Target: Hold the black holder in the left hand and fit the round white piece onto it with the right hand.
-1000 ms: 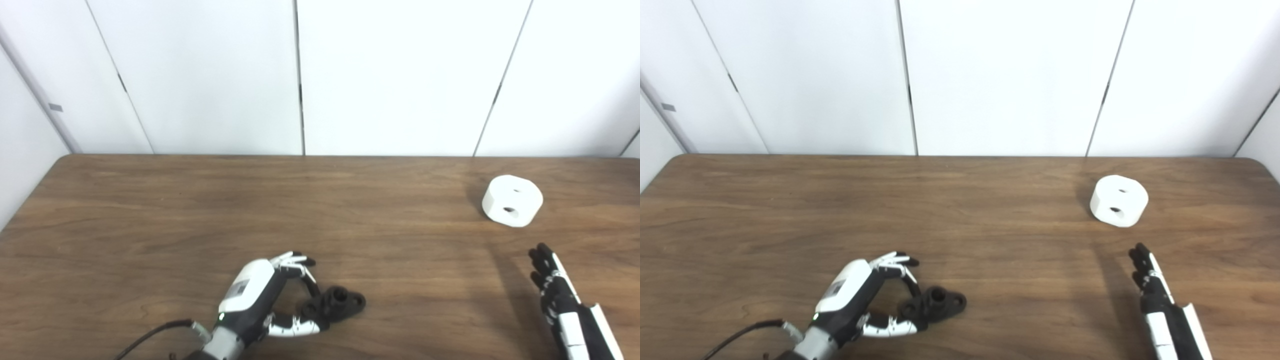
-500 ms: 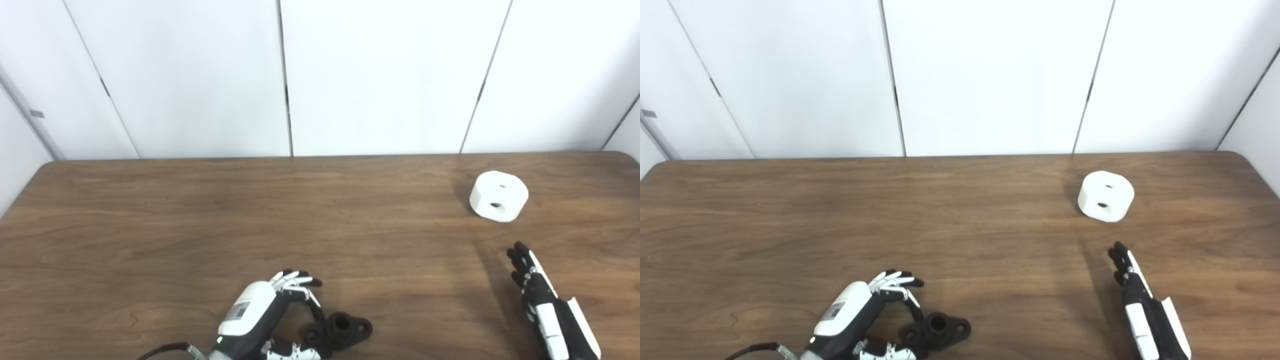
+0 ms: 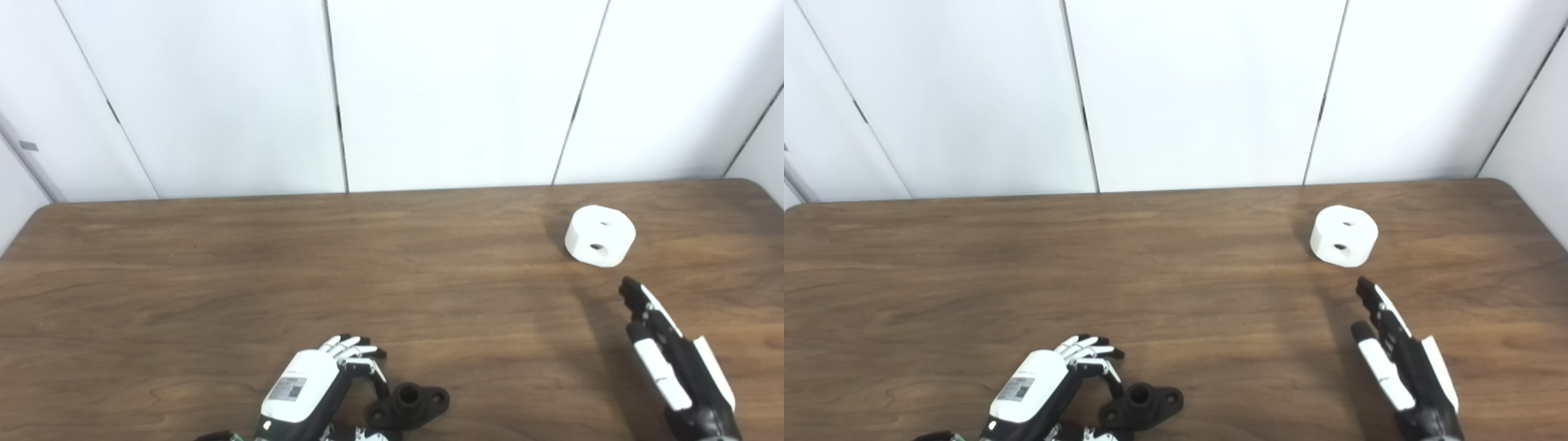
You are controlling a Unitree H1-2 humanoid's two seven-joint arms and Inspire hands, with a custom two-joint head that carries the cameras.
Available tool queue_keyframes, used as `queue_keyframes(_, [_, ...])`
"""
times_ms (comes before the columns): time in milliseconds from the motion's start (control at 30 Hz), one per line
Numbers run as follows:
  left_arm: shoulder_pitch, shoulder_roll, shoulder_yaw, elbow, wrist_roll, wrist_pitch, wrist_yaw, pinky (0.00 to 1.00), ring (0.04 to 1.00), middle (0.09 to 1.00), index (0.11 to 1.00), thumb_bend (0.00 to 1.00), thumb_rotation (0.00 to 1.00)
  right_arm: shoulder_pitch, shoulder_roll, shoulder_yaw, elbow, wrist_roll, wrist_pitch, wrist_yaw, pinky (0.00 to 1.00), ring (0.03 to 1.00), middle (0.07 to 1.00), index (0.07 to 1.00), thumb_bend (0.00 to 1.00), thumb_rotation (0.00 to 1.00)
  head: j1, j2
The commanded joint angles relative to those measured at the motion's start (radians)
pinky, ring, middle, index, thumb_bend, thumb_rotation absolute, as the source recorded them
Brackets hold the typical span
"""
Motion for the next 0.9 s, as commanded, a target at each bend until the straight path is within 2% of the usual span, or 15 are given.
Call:
queue_keyframes(0, [0.046,0.018,-0.014,0.04,0.046,0.034,-0.056,0.92,0.879,0.795,0.489,0.52,0.05,-0.031,-0.03,-0.02,-0.047,0.001,-0.008,-0.008,1.0,0.972,0.944,0.929,0.53,0.84,-0.007,0.001])
queue_keyframes(167, [0.046,0.019,-0.004,0.041,0.035,0.031,-0.062,0.92,0.885,0.799,0.489,0.52,0.05,-0.08,-0.055,-0.036,-0.068,-0.051,0.043,-0.025,1.0,0.995,0.951,0.934,0.54,0.78,-0.055,-0.013])
queue_keyframes(367, [0.051,0.029,0.008,0.045,0.014,0.014,-0.055,0.91,0.879,0.795,0.489,0.52,0.05,-0.157,-0.091,-0.04,-0.054,-0.131,0.068,-0.037,0.93,0.96,0.944,0.935,0.62,0.6,-0.113,-0.03])
queue_keyframes(533, [0.057,0.04,0.017,0.059,0.011,-0.01,-0.045,0.9,0.873,0.791,0.489,0.52,0.05,-0.234,-0.124,-0.033,-0.032,-0.191,0.124,-0.035,0.96,0.976,0.968,0.951,0.71,0.48,-0.145,-0.042])
queue_keyframes(667, [0.061,0.05,0.028,0.07,0.002,-0.028,-0.041,0.91,0.875,0.793,0.489,0.52,0.05,-0.307,-0.157,-0.025,0.009,-0.253,0.145,-0.046,0.9,0.942,0.952,0.942,0.76,0.45,-0.179,-0.05])
queue_keyframes(867, [0.059,0.066,0.038,0.08,-0.008,-0.04,-0.043,0.92,0.882,0.796,0.489,0.52,0.05,-0.409,-0.207,0.003,0.068,-0.346,0.216,-0.036,0.96,0.969,0.966,0.938,0.79,0.43,-0.196,-0.052])
